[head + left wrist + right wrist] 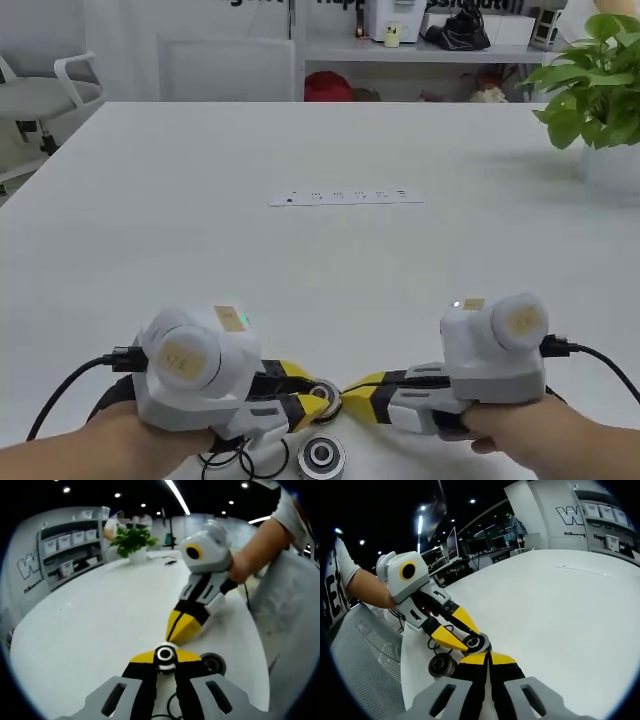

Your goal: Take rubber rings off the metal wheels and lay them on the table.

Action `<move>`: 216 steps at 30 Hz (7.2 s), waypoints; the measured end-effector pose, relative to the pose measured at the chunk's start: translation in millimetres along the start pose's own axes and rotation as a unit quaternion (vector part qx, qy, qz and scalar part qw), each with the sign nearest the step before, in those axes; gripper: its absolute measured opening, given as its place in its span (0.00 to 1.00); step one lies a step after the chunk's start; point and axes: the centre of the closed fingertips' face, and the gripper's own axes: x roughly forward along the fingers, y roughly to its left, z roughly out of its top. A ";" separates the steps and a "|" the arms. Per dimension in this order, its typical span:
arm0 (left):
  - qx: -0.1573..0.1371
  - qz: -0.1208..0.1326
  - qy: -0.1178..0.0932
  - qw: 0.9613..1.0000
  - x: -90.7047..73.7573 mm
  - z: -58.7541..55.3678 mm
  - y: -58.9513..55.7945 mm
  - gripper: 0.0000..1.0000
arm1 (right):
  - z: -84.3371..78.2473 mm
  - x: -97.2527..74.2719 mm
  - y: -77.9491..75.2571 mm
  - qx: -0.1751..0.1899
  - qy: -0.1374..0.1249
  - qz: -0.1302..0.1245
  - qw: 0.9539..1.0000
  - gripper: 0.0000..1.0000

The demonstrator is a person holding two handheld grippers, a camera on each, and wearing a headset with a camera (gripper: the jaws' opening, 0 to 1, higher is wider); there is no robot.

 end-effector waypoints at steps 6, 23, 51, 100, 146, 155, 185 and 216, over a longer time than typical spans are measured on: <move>0.001 0.003 0.002 1.000 0.3 -0.2 0.0 0.13 | 4.7 -0.5 0.6 0.017 -0.013 0.002 1.000 0.00; 0.001 0.009 0.005 1.000 0.2 -0.1 0.2 0.13 | 9.2 -0.5 5.8 0.023 -0.015 0.011 1.000 0.00; 0.009 0.009 0.011 1.000 0.5 0.1 -1.7 0.12 | 9.1 -0.1 13.8 0.013 -0.010 0.020 1.000 0.00; 0.013 0.004 0.010 1.000 0.4 0.3 -3.6 0.12 | 17.1 3.0 28.1 -0.013 -0.016 0.043 0.999 0.00; -0.014 0.015 -0.008 1.000 -24.7 3.7 -2.6 0.34 | 25.0 -5.0 22.5 -0.001 -0.025 0.032 0.999 0.00; -0.023 0.012 -0.020 0.999 -36.4 8.4 -2.5 0.44 | 28.8 -6.4 24.4 0.005 -0.030 0.036 0.999 0.00; -0.027 0.015 -0.050 0.998 -78.2 17.7 -6.7 0.63 | 56.2 -7.7 43.5 0.010 -0.061 0.054 0.997 0.00; -0.044 0.050 -0.052 0.996 -119.6 -1.1 2.3 0.71 | 62.2 12.2 63.4 0.025 -0.053 0.072 0.996 0.00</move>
